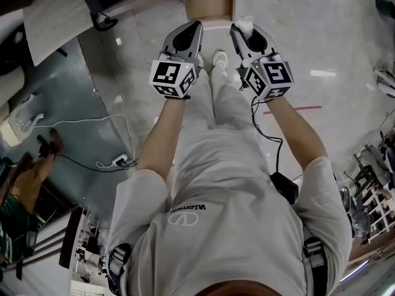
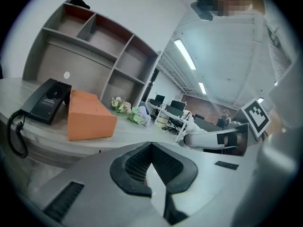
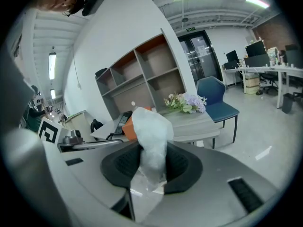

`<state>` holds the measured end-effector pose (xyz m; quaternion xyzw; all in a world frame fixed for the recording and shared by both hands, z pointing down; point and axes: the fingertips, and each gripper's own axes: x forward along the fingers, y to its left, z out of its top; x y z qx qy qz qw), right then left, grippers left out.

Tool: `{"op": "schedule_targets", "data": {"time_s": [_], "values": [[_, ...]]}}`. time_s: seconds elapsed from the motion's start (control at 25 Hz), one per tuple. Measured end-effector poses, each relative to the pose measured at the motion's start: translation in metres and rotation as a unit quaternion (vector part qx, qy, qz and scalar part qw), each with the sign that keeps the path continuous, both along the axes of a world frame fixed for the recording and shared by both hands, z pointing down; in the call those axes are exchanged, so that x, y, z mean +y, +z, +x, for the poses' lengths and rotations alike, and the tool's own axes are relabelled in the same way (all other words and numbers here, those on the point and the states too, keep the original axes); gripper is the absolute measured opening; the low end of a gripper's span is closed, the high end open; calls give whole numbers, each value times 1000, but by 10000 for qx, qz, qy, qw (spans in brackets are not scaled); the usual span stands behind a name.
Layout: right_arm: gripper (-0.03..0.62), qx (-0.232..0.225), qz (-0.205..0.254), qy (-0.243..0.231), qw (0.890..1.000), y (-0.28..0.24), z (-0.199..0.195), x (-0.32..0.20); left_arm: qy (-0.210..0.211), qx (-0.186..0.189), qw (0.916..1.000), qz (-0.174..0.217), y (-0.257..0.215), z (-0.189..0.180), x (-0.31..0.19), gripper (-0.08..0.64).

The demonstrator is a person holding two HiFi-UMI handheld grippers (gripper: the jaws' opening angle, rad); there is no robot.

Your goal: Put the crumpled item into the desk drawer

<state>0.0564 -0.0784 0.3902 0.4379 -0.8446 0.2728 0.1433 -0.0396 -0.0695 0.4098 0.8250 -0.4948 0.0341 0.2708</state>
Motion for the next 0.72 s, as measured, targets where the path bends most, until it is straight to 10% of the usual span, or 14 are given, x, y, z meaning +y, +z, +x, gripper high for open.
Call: {"op": "schedule_targets", "data": {"time_s": [0.72], "values": [[114,-122,-573,25,9983,119,-22,-13,-141,-127,9991,-389,103,11,-23,-2]]}}
